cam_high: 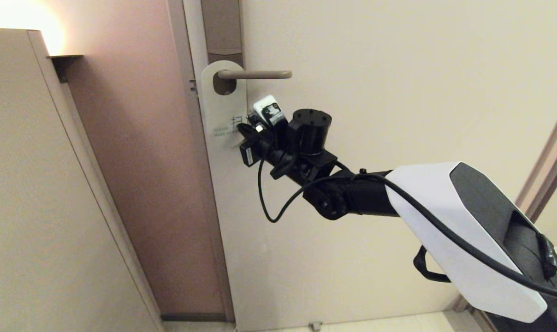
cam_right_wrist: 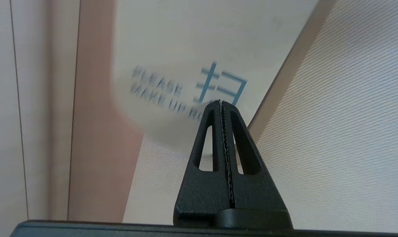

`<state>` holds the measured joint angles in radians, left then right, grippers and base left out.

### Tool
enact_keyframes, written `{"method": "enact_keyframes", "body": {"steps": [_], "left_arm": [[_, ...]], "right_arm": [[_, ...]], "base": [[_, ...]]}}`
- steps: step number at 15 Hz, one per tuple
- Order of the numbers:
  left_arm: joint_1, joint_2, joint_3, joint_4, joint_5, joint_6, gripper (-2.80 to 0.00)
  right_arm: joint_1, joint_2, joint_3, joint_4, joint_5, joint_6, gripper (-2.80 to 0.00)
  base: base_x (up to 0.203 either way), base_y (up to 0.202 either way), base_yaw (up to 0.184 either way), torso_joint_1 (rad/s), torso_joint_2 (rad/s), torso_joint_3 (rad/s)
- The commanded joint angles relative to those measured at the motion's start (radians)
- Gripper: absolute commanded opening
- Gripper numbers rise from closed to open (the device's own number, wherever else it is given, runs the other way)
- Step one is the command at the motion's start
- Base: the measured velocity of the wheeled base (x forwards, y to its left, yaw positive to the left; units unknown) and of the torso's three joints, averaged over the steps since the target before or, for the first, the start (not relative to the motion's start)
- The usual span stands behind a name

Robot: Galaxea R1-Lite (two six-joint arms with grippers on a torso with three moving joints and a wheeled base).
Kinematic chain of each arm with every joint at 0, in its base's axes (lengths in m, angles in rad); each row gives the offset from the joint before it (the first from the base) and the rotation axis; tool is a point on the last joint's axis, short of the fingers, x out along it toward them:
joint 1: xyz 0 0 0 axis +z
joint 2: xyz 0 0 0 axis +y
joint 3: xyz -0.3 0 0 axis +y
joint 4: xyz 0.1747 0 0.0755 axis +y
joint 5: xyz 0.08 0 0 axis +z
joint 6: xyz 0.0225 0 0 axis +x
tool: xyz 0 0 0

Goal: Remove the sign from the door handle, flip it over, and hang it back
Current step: Hang the sign back with the other side facing out

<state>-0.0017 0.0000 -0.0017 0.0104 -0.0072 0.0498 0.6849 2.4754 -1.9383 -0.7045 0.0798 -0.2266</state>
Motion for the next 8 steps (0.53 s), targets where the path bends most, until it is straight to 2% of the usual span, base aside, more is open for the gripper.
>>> {"method": "enact_keyframes", "body": {"steps": [1, 5, 8], "left_arm": [[0.0, 0.002, 0.0, 0.0, 0.0, -0.001, -2.8], [0.0, 0.002, 0.0, 0.0, 0.0, -0.001, -2.8], [0.0, 0.002, 0.0, 0.0, 0.0, -0.001, -2.8]], "right_arm": [[0.0, -0.06, 0.064, -0.004, 0.0, -0.003, -2.8], [-0.002, -0.223, 0.31, -0.004, -0.006, -0.005, -2.8], [-0.019, -0.348, 0.486, -0.001, -0.057, -0.002, -2.8]], "base": [[0.0, 0.0, 0.0, 0.0, 0.0, 0.0], [0.0, 0.0, 0.0, 0.0, 0.0, 0.0], [0.0, 0.0, 0.0, 0.0, 0.0, 0.0]]}}
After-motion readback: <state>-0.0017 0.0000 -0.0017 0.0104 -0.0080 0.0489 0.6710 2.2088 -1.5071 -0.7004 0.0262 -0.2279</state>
